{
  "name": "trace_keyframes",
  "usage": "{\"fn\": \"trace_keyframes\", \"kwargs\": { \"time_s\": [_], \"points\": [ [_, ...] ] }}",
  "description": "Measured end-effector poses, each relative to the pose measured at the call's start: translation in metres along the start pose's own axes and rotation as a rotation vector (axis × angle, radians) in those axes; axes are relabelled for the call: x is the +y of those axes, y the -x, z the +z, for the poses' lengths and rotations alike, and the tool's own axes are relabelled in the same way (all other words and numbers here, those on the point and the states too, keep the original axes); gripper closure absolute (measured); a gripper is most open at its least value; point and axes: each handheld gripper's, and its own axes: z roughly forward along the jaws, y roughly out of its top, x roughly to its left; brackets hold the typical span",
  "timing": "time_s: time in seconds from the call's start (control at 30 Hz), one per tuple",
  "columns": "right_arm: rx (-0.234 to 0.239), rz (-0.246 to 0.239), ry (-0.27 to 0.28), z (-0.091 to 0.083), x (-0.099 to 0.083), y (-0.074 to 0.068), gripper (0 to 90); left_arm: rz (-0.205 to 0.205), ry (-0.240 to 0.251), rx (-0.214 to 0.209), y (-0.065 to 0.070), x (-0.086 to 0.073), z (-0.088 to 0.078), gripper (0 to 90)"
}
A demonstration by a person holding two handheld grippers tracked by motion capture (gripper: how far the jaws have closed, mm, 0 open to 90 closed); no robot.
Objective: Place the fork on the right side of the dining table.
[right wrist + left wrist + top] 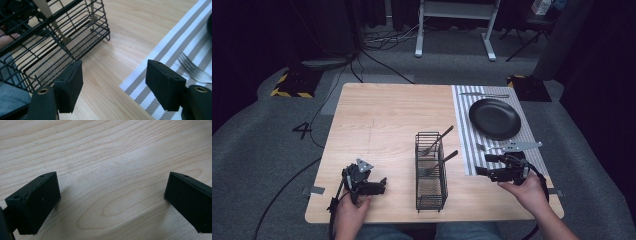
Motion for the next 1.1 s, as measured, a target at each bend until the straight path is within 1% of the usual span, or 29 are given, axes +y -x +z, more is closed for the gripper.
{"fn": "trace_keyframes", "kwargs": {
  "time_s": [0.1, 0.17, 0.23, 0.3, 0.33, 0.4, 0.43, 0.5, 0.53, 0.57, 0.6, 0.63, 0.73, 0.77, 1.0, 1.1],
  "points": [
    [0.007, -0.007, -0.009, 0.003, -0.003, -0.002, 30.0, 0.0, 0.0, 0.0, 0.0, 0.0, 0.0, 0.3],
    [0.021, -0.019, -0.022, 0.01, -0.01, -0.006, 29.8, 0.0, 0.0, 0.0, 0.0, 0.0, 0.0, 0.4],
    [0.02, -0.026, -0.024, 0.012, -0.011, -0.007, 29.8, 0.0, 0.0, 0.0, 0.0, 0.0, 0.0, 0.4],
    [0.026, -0.034, -0.039, 0.016, -0.016, -0.008, 29.8, 0.0, 0.0, 0.0, 0.0, 0.0, 0.0, 0.3],
    [0.021, -0.045, -0.051, 0.02, -0.02, -0.009, 29.8, 0.0, -0.001, 0.0, 0.0, 0.0, 0.0, 0.3],
    [0.017, -0.062, -0.055, 0.024, -0.023, -0.009, 30.1, 0.001, -0.001, 0.0, 0.0, 0.0, 0.0, 0.3],
    [0.017, -0.062, -0.055, 0.024, -0.023, -0.009, 30.1, 0.001, -0.001, 0.0, 0.0, 0.0, 0.0, 0.3],
    [0.02, -0.075, -0.06, 0.029, -0.029, -0.01, 31.0, 0.0, 0.0, 0.0, 0.0, 0.0, 0.0, 0.3],
    [0.022, -0.071, -0.064, 0.031, -0.031, -0.01, 31.4, 0.0, -0.001, 0.0, 0.0, 0.0, 0.0, 0.3],
    [0.031, -0.064, -0.077, 0.037, -0.036, -0.009, 32.0, 0.0, 0.0, 0.0, 0.0, 0.0, 0.0, 0.3],
    [0.029, -0.068, -0.082, 0.039, -0.039, -0.01, 32.0, 0.0, 0.0, 0.0, 0.0, 0.0, 0.0, 0.3],
    [0.029, -0.068, -0.082, 0.039, -0.039, -0.01, 32.0, 0.0, -0.001, 0.0, 0.0, 0.0, 0.0, 0.3],
    [0.018, -0.09, -0.09, 0.047, -0.048, -0.011, 32.1, 0.0, -0.001, 0.0, 0.0, 0.0, 0.0, 0.3],
    [0.015, -0.104, -0.093, 0.05, -0.051, -0.011, 32.0, 0.0, 0.0, 0.0, 0.0, 0.0, 0.0, 0.3],
    [-0.001, -0.114, -0.096, 0.058, -0.06, -0.01, 31.9, 0.0, -0.001, 0.0, 0.0, 0.0, 0.0, 0.3],
    [-0.025, -0.127, -0.107, 0.061, -0.063, -0.011, 31.3, 0.0, -0.001, 0.0, 0.0, 0.0, 0.0, 0.3]
  ]
}}
